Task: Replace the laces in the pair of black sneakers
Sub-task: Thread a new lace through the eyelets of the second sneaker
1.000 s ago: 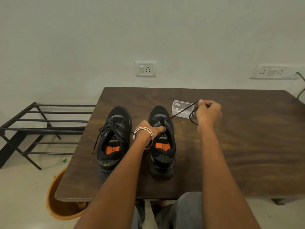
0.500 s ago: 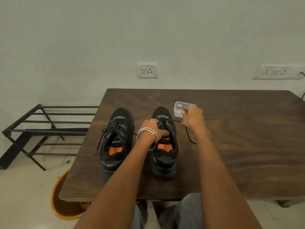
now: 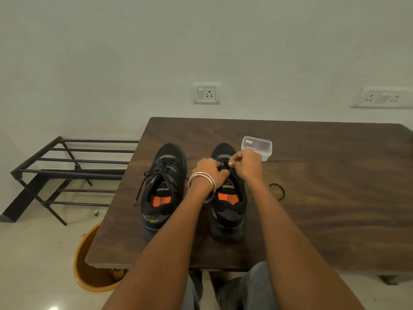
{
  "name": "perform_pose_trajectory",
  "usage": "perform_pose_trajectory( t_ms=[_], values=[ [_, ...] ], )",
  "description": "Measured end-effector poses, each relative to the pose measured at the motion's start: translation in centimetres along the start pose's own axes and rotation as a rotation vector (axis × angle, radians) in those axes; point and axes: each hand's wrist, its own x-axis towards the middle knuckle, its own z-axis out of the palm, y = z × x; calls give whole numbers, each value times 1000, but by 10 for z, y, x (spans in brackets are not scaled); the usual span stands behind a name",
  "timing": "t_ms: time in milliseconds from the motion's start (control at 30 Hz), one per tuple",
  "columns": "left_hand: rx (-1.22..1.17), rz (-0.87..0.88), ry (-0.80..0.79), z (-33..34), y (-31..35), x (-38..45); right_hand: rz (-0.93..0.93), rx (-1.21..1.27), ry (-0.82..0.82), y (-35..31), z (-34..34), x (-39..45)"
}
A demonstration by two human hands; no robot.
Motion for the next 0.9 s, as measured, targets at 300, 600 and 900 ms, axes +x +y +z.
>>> perform_pose_trajectory(
  t_ms=[300, 600, 900],
  values=[
    [-126, 48, -30, -6, -5, 1, 69, 74, 28, -2, 15, -2],
    [-205, 44, -116, -11, -10, 4, 405, 473, -23, 1, 26, 1],
    [-202, -24, -6, -7, -13, 11, 334, 462, -216, 6, 21, 3]
  ],
)
